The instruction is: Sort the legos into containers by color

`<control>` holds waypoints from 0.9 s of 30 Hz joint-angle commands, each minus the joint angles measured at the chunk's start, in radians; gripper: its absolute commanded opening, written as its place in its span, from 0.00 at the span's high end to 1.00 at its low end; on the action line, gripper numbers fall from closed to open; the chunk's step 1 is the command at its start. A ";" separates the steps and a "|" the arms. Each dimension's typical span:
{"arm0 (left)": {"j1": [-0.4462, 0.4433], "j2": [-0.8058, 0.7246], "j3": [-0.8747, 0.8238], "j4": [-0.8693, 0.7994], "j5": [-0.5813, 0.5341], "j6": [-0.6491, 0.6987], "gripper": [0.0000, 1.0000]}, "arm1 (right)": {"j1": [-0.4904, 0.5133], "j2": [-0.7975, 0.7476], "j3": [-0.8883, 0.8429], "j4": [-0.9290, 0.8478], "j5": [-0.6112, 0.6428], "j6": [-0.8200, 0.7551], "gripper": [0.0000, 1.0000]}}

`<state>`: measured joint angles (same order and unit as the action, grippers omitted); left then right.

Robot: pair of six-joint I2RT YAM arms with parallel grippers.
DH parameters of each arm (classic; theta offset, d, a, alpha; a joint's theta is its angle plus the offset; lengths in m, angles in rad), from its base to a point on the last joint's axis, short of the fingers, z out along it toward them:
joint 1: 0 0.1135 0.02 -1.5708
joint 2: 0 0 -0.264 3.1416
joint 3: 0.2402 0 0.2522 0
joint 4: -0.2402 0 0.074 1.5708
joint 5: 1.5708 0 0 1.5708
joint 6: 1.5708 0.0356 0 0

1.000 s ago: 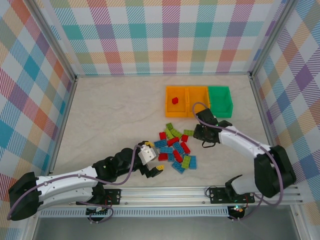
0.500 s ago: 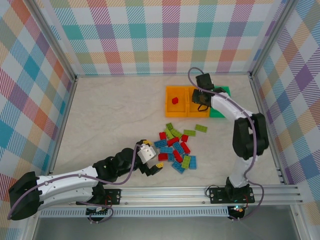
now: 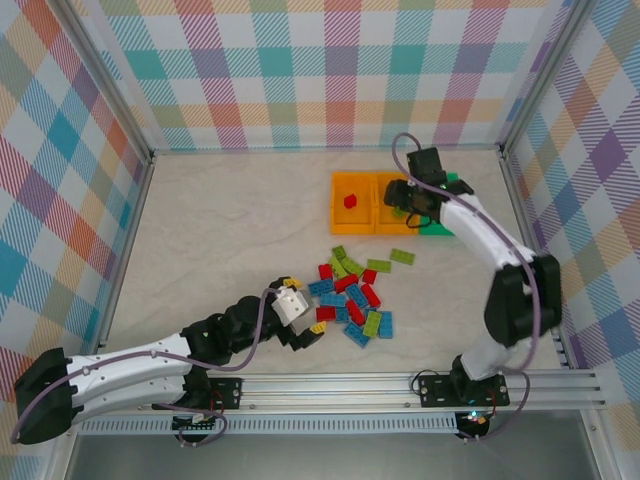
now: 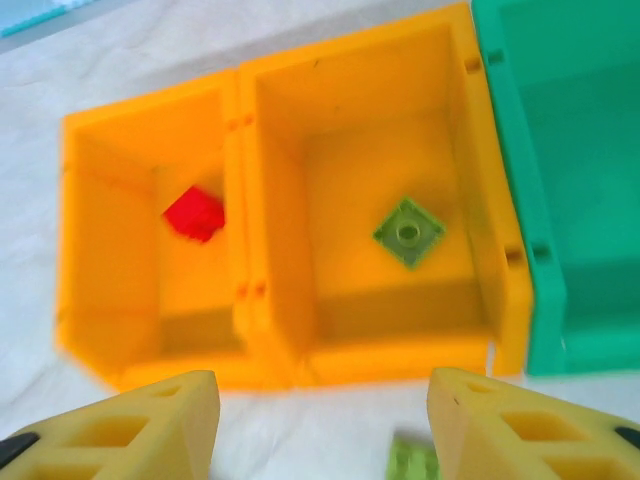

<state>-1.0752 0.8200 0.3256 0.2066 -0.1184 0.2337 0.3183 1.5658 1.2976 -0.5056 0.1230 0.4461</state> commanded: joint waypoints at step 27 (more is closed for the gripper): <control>-0.045 0.137 0.076 -0.049 0.266 0.148 0.00 | 0.596 -0.427 -0.715 -0.166 -0.113 0.381 0.46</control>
<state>-1.1103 0.9550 0.3794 0.1516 0.1558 0.3717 0.8997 1.1244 0.5888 -0.7734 0.0139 0.8268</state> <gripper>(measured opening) 0.997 0.537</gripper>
